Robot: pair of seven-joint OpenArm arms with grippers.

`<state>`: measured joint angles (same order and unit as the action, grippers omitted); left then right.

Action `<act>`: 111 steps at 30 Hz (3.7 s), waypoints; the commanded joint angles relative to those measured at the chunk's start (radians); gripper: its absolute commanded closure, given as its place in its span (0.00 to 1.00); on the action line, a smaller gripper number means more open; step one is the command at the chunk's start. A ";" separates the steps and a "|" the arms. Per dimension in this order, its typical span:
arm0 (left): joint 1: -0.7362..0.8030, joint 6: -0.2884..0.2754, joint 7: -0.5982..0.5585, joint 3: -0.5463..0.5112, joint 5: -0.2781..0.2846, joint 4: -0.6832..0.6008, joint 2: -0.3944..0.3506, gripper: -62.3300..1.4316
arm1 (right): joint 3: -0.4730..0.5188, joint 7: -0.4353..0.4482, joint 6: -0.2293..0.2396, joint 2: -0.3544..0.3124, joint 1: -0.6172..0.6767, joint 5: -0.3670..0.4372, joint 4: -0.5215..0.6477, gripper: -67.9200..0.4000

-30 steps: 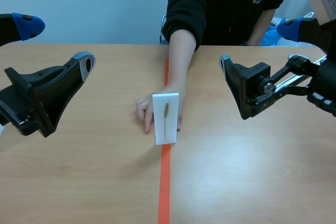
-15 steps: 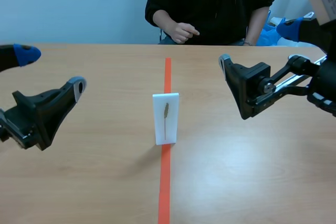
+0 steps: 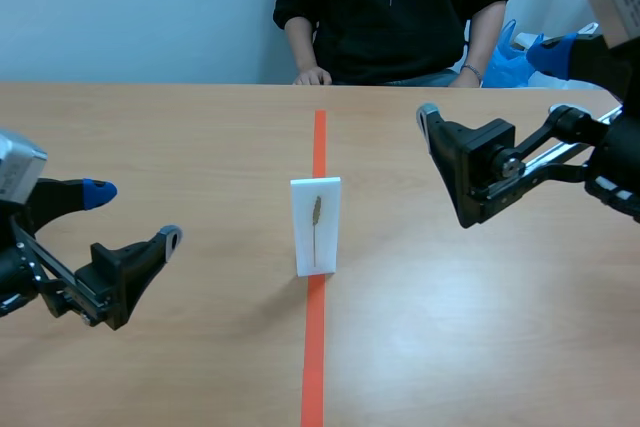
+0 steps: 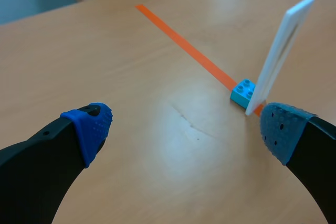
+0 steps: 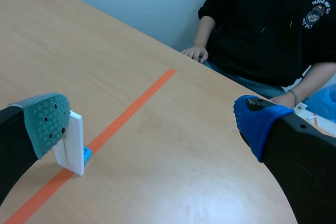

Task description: Sort the leaf by its shape. The table is split by an orange tape line. A compound leaf with several leaflets goes to the left side, a simple leaf with one blade goes to the right side. Return to the home posture when a red brick is placed on the table.

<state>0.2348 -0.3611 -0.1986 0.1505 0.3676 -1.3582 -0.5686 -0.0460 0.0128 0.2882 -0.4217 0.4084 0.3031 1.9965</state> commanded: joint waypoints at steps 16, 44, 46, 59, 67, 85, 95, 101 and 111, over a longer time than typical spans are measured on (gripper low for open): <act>-0.301 -0.001 -0.030 0.327 0.003 0.296 0.059 0.03 | 0.008 0.011 -0.003 -0.008 -0.006 0.011 0.025 0.04; -0.513 0.060 -0.047 0.463 -0.078 0.595 0.378 0.03 | 0.008 0.012 -0.003 -0.007 -0.006 0.011 0.025 0.04; -0.517 0.061 -0.049 0.467 -0.092 0.604 0.386 0.03 | 0.008 0.012 -0.003 -0.007 -0.006 0.011 0.025 0.04; -0.521 0.089 -0.074 0.480 -0.122 0.623 0.450 0.30 | 0.008 0.012 -0.003 -0.005 -0.006 0.011 0.025 0.04; -0.521 0.108 -0.077 0.480 -0.122 0.623 0.452 0.54 | 0.008 0.012 -0.003 -0.005 -0.006 0.011 0.025 0.04; -0.521 0.116 -0.098 0.480 -0.122 0.623 0.452 0.87 | 0.008 0.012 -0.003 -0.005 -0.006 0.011 0.025 0.04; -0.520 0.116 -0.121 0.468 -0.117 0.620 0.451 0.87 | 0.008 0.012 -0.003 -0.005 -0.006 0.011 0.025 0.04; -0.508 0.115 -0.115 0.362 -0.091 0.571 0.422 0.87 | 0.008 0.012 -0.003 -0.005 -0.006 0.011 0.025 0.04; -0.405 0.116 -0.092 0.059 -0.027 0.462 0.303 0.87 | 0.008 0.012 -0.003 -0.005 -0.006 0.011 0.025 0.04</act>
<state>-0.1738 -0.2420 -0.2768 0.2127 0.3397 -0.8825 -0.2584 -0.0460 0.0128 0.2882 -0.4213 0.4084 0.3031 1.9965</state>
